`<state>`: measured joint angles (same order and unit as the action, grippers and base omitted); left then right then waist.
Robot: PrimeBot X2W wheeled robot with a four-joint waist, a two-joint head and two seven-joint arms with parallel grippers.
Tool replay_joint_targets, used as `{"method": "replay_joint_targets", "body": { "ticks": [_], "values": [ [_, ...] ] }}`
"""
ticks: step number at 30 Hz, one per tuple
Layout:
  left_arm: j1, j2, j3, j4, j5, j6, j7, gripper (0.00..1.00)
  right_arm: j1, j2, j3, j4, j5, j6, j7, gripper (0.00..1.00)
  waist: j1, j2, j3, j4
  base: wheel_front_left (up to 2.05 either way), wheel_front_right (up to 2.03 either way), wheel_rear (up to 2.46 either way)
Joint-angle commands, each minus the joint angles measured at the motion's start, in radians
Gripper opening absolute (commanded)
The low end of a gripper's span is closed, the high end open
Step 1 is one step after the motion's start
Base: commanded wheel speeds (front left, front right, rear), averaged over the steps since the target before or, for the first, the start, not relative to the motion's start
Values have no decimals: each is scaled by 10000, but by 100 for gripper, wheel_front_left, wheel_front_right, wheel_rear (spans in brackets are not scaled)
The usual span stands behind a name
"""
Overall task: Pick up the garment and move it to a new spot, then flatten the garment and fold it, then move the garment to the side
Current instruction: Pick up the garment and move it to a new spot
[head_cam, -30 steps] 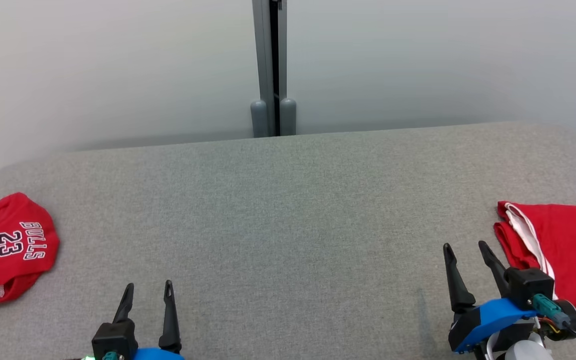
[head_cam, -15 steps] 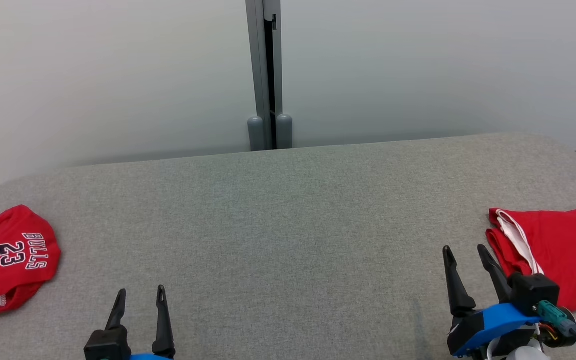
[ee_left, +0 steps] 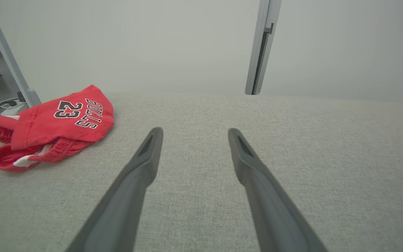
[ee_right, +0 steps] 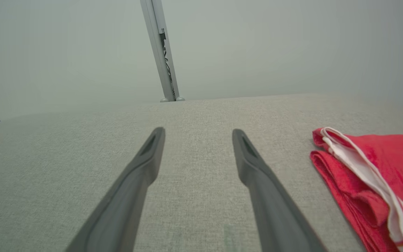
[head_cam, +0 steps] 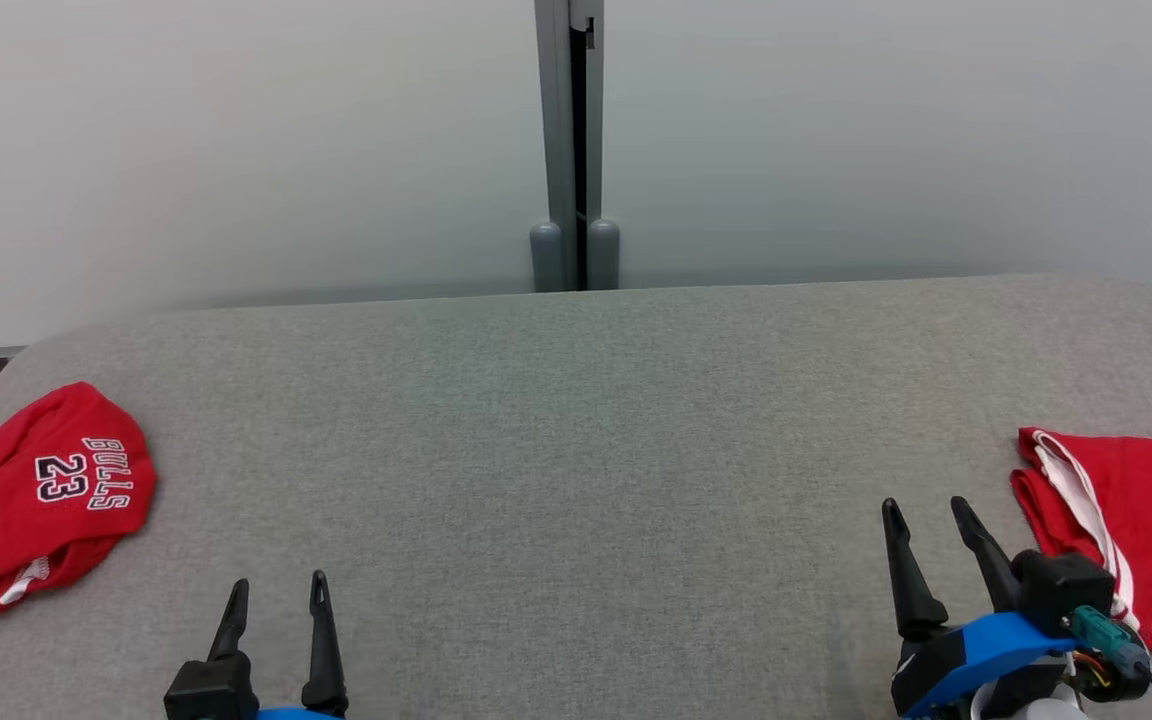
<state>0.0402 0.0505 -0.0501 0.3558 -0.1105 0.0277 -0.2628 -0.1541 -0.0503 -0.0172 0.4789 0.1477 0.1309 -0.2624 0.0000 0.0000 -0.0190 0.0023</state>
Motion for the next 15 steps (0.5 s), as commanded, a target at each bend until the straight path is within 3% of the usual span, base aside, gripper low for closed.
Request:
{"method": "replay_joint_targets", "body": {
  "ticks": [1, 15],
  "values": [
    [-37, 5, 58, -9, -19, 52, -25, 100, 172, -9, 76, 31, 83, -3, -33, 100, 0, 0, 73, 203, 0, 0, 0],
    [-30, 1, 519, -87, 51, 17, -25, 100, 101, -14, 452, 36, 541, -3, -33, 100, 0, 0, 332, 2538, 0, 0, 0]
  ]
}}
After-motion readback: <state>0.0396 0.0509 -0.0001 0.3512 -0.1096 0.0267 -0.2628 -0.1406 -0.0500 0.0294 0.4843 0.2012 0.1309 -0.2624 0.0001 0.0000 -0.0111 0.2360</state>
